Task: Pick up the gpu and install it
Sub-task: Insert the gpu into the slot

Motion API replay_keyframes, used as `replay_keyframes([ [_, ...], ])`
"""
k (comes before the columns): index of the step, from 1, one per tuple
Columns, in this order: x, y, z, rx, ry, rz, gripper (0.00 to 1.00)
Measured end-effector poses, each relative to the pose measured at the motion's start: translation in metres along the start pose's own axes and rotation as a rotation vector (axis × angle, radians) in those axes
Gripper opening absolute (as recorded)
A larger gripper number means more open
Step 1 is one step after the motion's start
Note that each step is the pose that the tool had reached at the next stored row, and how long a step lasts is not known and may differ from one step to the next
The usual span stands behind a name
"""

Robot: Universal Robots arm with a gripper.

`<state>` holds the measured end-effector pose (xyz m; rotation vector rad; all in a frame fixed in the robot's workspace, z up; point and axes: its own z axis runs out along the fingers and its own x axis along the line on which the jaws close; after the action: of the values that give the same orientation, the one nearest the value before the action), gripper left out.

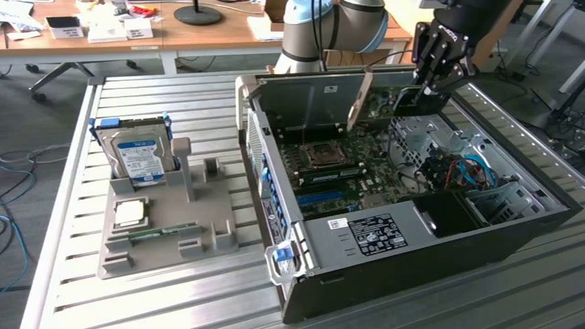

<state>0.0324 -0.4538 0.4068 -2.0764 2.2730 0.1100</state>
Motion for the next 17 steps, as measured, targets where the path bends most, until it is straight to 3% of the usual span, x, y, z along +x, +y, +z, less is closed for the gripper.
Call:
replay_keyframes([
  [17, 0.0005, 0.0007, 0.0050, -0.0001, 0.0001, -0.001, 0.27],
])
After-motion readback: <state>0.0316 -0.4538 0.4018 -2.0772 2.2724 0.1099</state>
